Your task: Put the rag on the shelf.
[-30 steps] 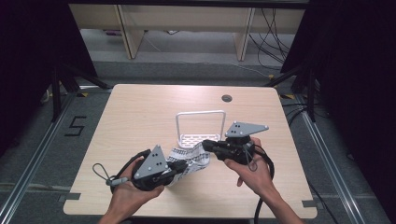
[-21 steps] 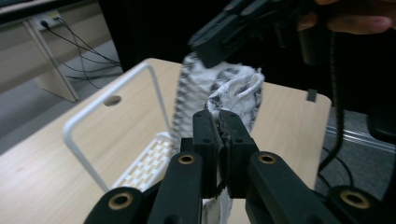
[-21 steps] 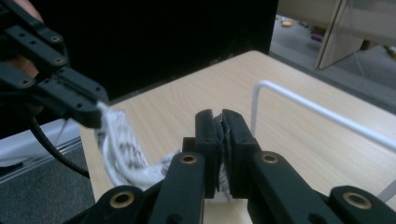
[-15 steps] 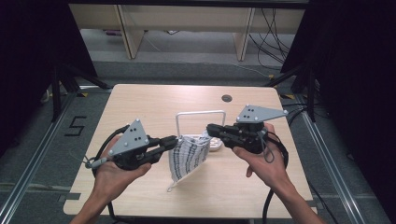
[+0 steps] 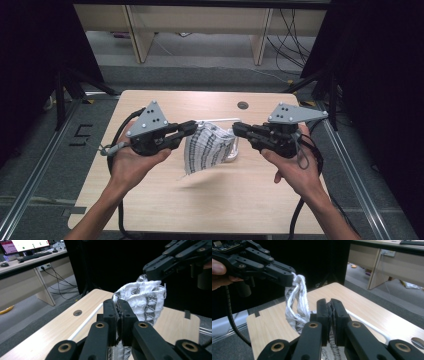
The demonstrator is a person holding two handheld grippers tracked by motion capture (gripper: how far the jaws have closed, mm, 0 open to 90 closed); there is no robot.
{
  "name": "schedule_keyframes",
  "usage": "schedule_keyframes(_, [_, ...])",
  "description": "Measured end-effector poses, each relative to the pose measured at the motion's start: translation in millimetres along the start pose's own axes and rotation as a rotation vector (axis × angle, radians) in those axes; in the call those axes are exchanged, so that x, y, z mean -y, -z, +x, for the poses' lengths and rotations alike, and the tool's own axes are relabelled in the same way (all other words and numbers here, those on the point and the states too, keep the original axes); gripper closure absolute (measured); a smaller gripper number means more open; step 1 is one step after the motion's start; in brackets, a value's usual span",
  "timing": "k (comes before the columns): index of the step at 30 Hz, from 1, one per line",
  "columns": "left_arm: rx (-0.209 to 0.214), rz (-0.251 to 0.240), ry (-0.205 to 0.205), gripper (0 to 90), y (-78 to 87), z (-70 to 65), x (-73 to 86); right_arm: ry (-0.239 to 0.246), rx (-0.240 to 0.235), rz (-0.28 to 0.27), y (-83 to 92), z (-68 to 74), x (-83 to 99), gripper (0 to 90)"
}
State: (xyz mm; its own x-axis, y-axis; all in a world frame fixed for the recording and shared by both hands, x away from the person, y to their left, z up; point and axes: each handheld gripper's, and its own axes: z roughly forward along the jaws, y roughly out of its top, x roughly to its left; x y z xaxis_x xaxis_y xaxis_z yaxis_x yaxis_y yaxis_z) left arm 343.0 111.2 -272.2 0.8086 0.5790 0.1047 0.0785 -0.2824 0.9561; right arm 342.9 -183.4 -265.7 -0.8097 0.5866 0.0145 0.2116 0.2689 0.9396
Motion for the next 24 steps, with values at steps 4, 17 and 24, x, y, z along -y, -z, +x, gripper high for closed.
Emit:
schedule_keyframes(4, [-0.005, 0.007, 0.024, 85.8, -9.6, 8.0, -3.7, -0.016, 0.017, 0.003, -2.1, -5.5, -3.0, 86.6])
schedule_keyframes(17, [-0.049, 0.004, 0.06, 85.8, -36.4, 40.8, -21.7, -0.035, 0.085, -0.009, -17.3, -34.1, -23.8, 86.6])
schedule_keyframes(24, [-0.072, 0.004, 0.085, 85.7, -49.9, 58.3, -25.0, -0.05, 0.105, -0.015, -28.1, -49.3, -33.5, 86.6])
